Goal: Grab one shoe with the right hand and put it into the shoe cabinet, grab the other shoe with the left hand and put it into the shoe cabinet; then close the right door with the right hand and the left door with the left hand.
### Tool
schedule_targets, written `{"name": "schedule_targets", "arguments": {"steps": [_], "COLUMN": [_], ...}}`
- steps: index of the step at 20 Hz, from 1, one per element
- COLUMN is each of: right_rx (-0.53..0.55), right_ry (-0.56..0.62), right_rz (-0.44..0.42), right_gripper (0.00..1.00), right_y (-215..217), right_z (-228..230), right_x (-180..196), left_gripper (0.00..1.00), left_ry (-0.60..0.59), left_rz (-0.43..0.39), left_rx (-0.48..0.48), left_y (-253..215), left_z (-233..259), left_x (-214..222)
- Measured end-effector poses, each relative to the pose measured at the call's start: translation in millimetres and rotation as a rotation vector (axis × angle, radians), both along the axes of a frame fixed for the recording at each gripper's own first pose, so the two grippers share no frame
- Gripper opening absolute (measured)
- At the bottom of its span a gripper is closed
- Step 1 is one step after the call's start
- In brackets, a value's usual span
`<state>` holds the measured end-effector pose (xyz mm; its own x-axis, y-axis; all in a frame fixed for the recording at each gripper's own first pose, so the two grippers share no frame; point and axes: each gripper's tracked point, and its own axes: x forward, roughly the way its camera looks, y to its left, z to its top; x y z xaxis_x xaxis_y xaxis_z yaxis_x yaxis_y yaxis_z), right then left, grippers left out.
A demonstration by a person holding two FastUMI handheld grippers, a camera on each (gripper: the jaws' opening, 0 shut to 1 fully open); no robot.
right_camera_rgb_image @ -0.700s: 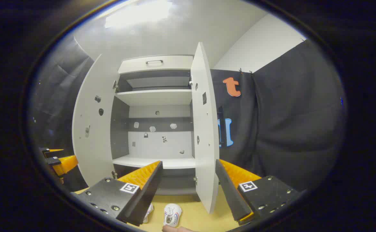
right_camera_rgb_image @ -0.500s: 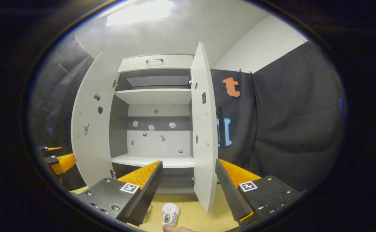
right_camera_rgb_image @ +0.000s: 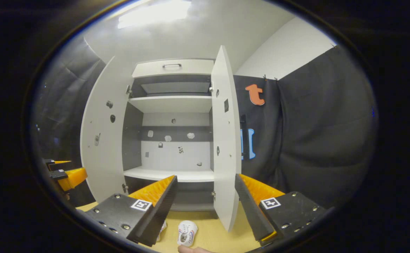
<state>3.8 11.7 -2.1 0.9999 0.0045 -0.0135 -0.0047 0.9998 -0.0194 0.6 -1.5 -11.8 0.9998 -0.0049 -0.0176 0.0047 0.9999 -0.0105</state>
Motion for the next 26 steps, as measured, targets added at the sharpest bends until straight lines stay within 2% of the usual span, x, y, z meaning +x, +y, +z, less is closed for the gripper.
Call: {"name": "schedule_targets", "arguments": {"steps": [3,5,8,15,21,26], "right_rx": [-0.008,-0.015,0.003,0.027,-0.069,-0.058], "right_ry": [0.033,0.069,0.135,0.395,0.611,0.742], "right_rz": [0.003,-0.001,0.017,0.123,0.126,0.083], "right_gripper": [0.97,0.95,0.99,0.96,0.98,0.96], "right_y": [2,5,13,62,92,94], "right_z": [-16,-38,-78,-219,-349,-411], "right_x": [12,21,31,57,63,63], "left_gripper": [0.99,0.99,0.99,0.99,0.99,0.99], "left_ry": [0.014,0.021,0.029,0.032,0.046,0.07], "left_rz": [-0.005,-0.002,-0.001,-0.003,-0.013,-0.005], "left_rx": [-0.004,-0.006,-0.013,0.002,0.019,0.024], "left_y": [0,0,2,4,3,11], "left_z": [-8,-11,-17,-24,-34,-46], "left_x": [1,2,2,0,1,7]}}
